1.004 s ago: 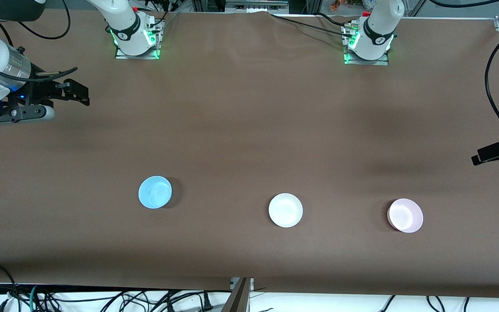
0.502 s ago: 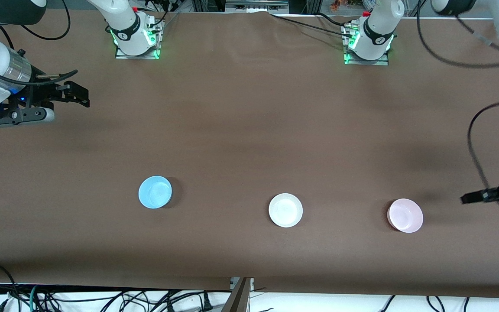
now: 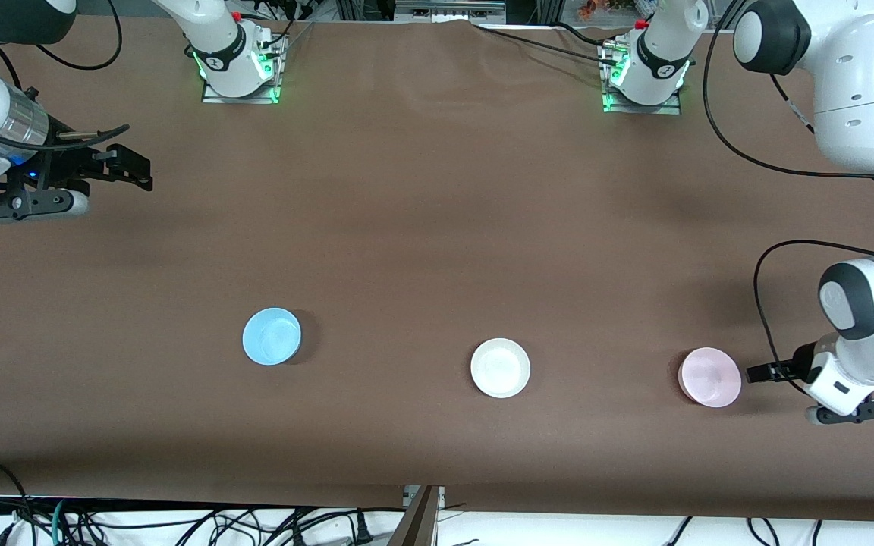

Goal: Stack pink and blue bowls on white bowl
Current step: 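Move the left gripper down toward the pink bowl, then grasp the pink bowl rim with the left gripper and lift it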

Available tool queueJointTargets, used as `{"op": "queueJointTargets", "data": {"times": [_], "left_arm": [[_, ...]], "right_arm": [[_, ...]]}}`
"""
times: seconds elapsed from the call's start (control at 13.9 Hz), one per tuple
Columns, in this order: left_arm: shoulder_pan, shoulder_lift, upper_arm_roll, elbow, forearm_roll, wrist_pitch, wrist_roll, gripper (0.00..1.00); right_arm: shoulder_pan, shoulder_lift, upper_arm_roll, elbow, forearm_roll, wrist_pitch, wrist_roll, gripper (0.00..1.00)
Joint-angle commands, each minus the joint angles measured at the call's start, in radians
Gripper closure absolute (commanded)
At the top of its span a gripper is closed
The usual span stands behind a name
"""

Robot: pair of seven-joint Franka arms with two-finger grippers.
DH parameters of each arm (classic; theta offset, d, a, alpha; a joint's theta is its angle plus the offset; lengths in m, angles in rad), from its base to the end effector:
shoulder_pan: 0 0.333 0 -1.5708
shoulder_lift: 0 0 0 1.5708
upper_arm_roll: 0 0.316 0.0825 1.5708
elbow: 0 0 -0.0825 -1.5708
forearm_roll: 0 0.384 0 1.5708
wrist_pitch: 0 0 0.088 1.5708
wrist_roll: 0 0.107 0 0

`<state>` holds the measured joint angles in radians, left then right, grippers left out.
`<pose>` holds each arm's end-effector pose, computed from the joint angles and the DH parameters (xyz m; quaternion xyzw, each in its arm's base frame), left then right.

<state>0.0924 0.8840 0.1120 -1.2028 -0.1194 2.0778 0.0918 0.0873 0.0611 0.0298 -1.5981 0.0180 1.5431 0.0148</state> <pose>0.7485 0.1250 0.2465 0.9978 0.0651 -0.0006 0.0090 0.5624 0.0677 0.5752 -0.9970 -0.0508 0.0585 0.0061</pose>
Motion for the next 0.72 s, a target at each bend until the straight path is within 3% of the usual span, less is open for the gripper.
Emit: {"op": "queueJointTargets", "data": {"times": [0.0,0.43,0.65], "left_arm": [[-0.019,-0.005,0.009,-0.035,0.001,0.008,0.014,0.02],[-0.026,-0.003,0.008,-0.124,-0.002,0.119,0.014,0.13],[-0.034,-0.002,0.008,-0.136,-0.009,0.125,0.003,0.32]], "right_arm": [[-0.006,-0.007,0.006,0.0,-0.004,0.023,-0.012,0.0],[-0.008,-0.006,0.006,0.01,-0.003,0.034,-0.012,0.0],[-0.008,-0.006,0.006,0.01,-0.003,0.034,-0.012,0.0]]}}
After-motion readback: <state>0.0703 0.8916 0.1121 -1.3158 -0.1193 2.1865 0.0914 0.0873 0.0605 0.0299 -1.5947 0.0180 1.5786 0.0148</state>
